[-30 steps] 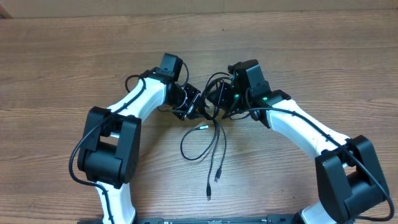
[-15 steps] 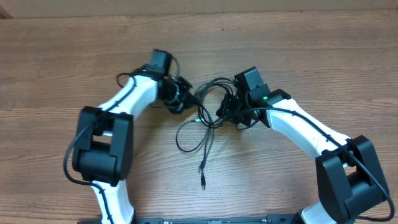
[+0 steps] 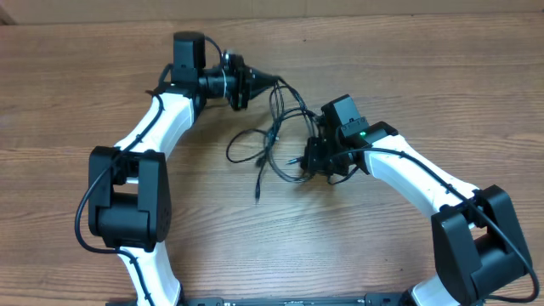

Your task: Untangle cables

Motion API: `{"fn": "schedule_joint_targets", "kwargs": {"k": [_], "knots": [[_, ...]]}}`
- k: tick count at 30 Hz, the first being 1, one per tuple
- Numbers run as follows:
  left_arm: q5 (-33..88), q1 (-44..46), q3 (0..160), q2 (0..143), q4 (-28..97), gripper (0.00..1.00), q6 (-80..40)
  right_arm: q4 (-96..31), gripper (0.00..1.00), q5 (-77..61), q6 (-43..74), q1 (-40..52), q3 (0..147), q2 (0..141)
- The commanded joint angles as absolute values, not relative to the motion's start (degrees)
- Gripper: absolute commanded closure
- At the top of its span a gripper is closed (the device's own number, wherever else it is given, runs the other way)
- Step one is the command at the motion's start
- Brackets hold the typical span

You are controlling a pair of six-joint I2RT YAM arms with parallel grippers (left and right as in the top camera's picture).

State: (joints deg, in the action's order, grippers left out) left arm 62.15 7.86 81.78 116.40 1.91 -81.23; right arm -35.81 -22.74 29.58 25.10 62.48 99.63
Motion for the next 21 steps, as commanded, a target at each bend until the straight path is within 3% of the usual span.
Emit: {"fn": "schedule_joint_targets", "kwargs": {"k": [1, 7, 10, 15, 21], "knots": [[60.01, 9.80, 82.89, 116.95, -5.04, 0.96, -93.14, -31.14, 0.96, -39.44, 23.53, 25.17, 63.29, 98.80], [58.98, 12.12, 82.89, 116.95, -36.75, 0.95, -111.77, -30.44, 0.96, -27.22, 23.97, 25.17, 63.29, 98.80], [57.08, 11.09, 82.89, 116.95, -51.88, 0.96, -113.82, -30.74, 0.96, -23.51, 23.92, 25.15, 63.29, 98.80], [62.15, 6.20, 82.89, 116.95, -51.24, 0.96, -105.82, -31.83, 0.96, -22.13, 23.92, 25.15, 63.29, 98.80], [65.54, -3.11, 82.89, 116.95, -36.45, 0.96, -114.19, -35.22, 0.96, -16.10, 23.97, 25.04, 63.29, 98.80]]}}
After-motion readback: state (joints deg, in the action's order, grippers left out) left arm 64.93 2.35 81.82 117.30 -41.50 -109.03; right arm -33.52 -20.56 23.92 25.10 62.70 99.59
